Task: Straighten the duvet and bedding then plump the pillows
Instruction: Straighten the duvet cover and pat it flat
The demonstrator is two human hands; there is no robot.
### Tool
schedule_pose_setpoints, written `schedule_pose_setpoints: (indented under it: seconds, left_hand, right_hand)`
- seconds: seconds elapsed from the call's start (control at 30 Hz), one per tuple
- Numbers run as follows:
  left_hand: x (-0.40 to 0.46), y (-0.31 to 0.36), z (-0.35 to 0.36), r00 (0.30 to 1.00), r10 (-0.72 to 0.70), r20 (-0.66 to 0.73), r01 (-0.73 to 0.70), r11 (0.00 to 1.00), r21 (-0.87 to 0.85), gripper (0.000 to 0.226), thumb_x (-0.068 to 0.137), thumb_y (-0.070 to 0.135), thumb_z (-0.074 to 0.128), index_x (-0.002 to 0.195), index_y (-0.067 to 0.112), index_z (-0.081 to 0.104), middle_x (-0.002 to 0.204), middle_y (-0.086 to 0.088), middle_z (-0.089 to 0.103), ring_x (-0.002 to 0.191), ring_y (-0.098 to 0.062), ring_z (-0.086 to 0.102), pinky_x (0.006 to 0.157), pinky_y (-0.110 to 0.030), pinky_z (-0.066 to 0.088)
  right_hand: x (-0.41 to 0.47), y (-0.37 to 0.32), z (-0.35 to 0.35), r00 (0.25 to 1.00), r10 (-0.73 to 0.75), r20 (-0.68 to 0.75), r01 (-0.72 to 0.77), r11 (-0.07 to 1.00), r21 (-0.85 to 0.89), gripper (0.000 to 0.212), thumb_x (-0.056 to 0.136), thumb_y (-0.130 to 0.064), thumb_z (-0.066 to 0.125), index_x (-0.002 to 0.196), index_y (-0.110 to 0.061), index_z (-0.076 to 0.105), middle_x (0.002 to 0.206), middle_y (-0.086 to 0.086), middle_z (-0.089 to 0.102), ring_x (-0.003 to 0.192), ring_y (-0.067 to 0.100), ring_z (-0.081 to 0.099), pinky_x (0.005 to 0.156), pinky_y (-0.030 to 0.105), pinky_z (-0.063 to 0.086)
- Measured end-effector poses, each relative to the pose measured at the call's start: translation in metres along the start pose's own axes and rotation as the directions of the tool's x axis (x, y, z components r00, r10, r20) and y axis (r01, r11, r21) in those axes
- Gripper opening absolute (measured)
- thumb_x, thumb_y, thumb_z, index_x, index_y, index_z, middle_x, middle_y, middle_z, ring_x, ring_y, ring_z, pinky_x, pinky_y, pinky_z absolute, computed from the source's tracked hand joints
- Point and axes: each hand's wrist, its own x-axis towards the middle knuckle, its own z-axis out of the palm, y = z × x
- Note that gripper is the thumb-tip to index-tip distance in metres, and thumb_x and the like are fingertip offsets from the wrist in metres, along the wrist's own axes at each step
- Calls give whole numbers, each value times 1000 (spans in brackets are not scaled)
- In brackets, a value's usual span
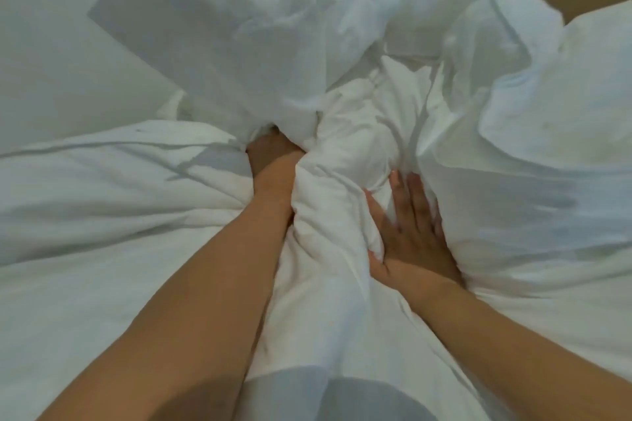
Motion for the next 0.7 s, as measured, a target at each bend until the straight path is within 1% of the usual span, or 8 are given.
schedule_pose_setpoints:
  seconds: [0.1, 0.23, 0.33, 0.4, 0.47, 0.53, 0.6, 0.7]
  left_hand:
    - [-11, 7, -54, 999, 26, 22, -22, 985, -172, 45, 89, 40, 52, 115, 5, 61, 107, -17, 65, 90, -37, 64, 74, -39, 47]
    - [-53, -4, -155, 965, 191, 177, -192, 981, -14, 71, 92, 28, 51, 150, 4, 17, 137, -22, 43, 106, -40, 57, 86, -43, 48]
    - [-86, -13, -233, 905, 266, 332, -312, 946, 93, 74, 93, 20, 49, 152, 13, 4, 132, -20, 40, 100, -41, 55, 78, -43, 45]
    - [-106, -11, -277, 912, 242, 331, -299, 945, 132, 71, 92, 16, 47, 150, 20, 6, 116, -17, 43, 79, -35, 52, 66, -38, 39]
    - [-123, -3, -312, 918, 235, 319, -292, 946, 143, 67, 91, 14, 44, 148, 27, 12, 104, -13, 42, 68, -31, 45, 63, -36, 36]
    - [-139, 12, -335, 925, 251, 286, -298, 945, 135, 62, 89, 12, 43, 144, 33, 23, 97, -9, 39, 67, -31, 44, 62, -36, 36]
    - [-157, 34, -349, 918, 333, 215, -364, 922, 130, 58, 85, 10, 48, 137, 33, 37, 92, -5, 35, 64, -29, 43, 57, -35, 35]
    - [-193, 71, -354, 864, 494, 95, -502, 857, 116, 44, 72, 7, 64, 113, 23, 59, 82, -4, 34, 55, -25, 38, 46, -31, 31]
  right_hand:
    - [-4, 3, 11, 998, 22, 60, -23, 1000, 16, 79, 82, -64, 30, 153, -30, 20, 163, 13, 10, 150, 28, -1, 119, 44, -8]
    - [-9, -5, -7, 988, -8, 153, 23, 995, -96, 73, 78, -49, 36, 134, -7, 55, 146, 28, 42, 137, 42, 33, 120, 45, -11]
    - [-20, -23, -51, 959, -21, 284, 36, 998, -48, 64, 83, -38, 35, 127, -1, 62, 139, 28, 50, 130, 46, 45, 120, 44, -7]
    - [-42, -31, -103, 935, 21, 353, -85, 982, 168, 55, 95, -32, 37, 145, -11, 43, 153, 12, 38, 141, 31, 35, 121, 41, 6]
    - [-74, -47, -170, 880, 51, 473, -357, 729, 585, 49, 97, -29, 50, 145, -25, 40, 147, 0, 46, 130, 21, 46, 109, 34, 33]
    - [-107, -59, -243, 827, 107, 551, -558, 50, 828, 48, 92, -27, 62, 137, -33, 46, 131, -5, 57, 114, 16, 58, 96, 32, 47]
    - [-125, -56, -303, 813, 98, 573, -501, -382, 776, 60, 79, -48, 71, 133, -38, 47, 128, -4, 59, 113, 20, 61, 98, 44, 49]
    - [-112, -46, -362, 801, 116, 587, -511, -379, 772, 119, 40, -77, 79, 143, -32, 38, 131, -5, 59, 113, 21, 62, 95, 49, 49]
